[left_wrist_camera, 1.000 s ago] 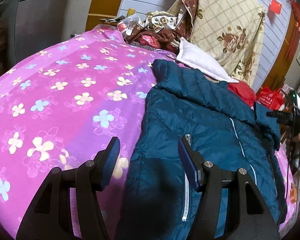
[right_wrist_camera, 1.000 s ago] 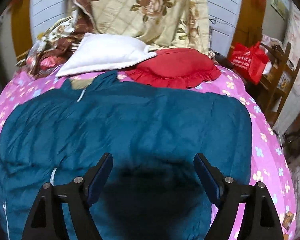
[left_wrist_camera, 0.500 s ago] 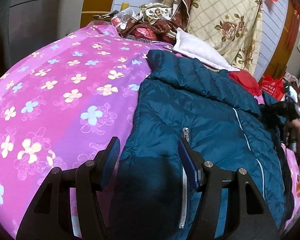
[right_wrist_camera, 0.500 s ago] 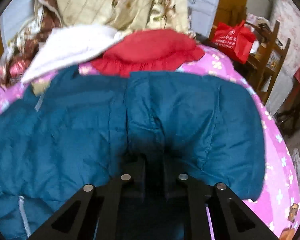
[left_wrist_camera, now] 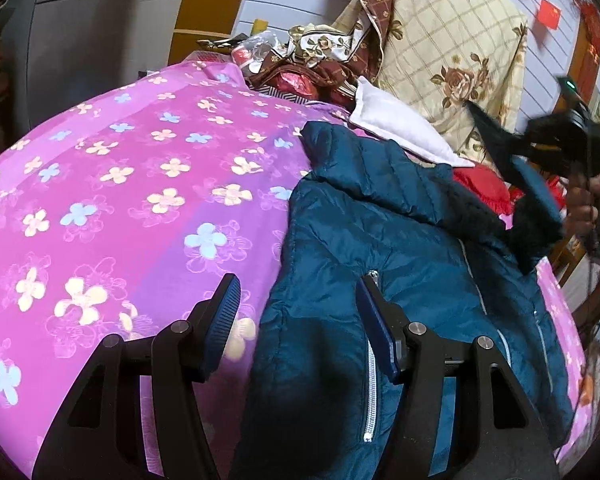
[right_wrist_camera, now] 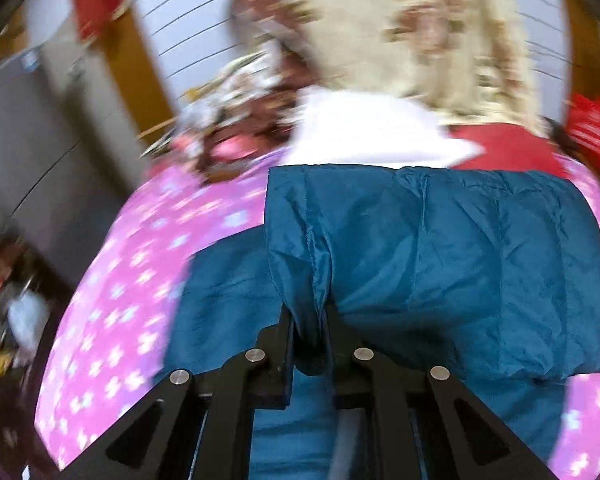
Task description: Fold large clothes
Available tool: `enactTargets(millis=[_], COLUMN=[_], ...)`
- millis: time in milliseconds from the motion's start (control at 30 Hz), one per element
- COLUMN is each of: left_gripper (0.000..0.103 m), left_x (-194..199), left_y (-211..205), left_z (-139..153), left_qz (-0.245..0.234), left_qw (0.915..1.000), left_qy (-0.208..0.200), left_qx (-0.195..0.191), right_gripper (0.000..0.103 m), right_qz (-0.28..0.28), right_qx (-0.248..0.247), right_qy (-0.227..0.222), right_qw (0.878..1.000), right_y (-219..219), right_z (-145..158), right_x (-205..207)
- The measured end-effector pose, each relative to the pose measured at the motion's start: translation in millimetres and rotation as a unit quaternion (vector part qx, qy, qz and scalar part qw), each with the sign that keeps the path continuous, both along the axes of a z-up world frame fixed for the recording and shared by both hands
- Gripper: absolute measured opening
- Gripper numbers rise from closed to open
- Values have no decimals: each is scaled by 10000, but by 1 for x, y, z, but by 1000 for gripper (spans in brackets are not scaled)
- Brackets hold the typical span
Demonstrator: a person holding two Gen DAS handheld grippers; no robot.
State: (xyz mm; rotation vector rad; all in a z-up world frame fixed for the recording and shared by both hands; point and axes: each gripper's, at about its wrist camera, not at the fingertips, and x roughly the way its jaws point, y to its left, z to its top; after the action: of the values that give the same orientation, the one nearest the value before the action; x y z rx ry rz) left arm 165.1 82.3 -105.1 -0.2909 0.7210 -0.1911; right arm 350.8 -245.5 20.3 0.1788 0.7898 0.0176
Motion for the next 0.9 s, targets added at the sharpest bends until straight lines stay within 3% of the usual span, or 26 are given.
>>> enactTargets(millis=[200,433,500,567,633,800,900], left_gripper=[60,60,60,60,60,60,60], left_x=[1,3,5,5,5,6,8], left_y=[10,17,19,19,19,17,14], left_z=[2,2,1,0,0,-2,-3], left_qz=[11,37,60,82,112,140,109], left_qw=[9998,9994,9993,9993,9993,9992,9995], left_qy=[2,25,75,115,133,174,197], left_qx=[-210,-333,-360,-360,-334,-324,-235], right_gripper=[11,14,22,41,51,52,48], right_qz=[580,619,686,790,936,687,231], right_qx=[-124,-230,-441,-373,-246,-328,-694], right_qy=[579,1160,1191,1193,884,253,445], right_qw=[9966,9911,9895,9890,9914,9968,9963], right_y=[98,119,124,124,124,108,94], right_z=[-62,-137,-140,-130,-110,-81,-94], right_x=[49,79,77,69,53,34,51])
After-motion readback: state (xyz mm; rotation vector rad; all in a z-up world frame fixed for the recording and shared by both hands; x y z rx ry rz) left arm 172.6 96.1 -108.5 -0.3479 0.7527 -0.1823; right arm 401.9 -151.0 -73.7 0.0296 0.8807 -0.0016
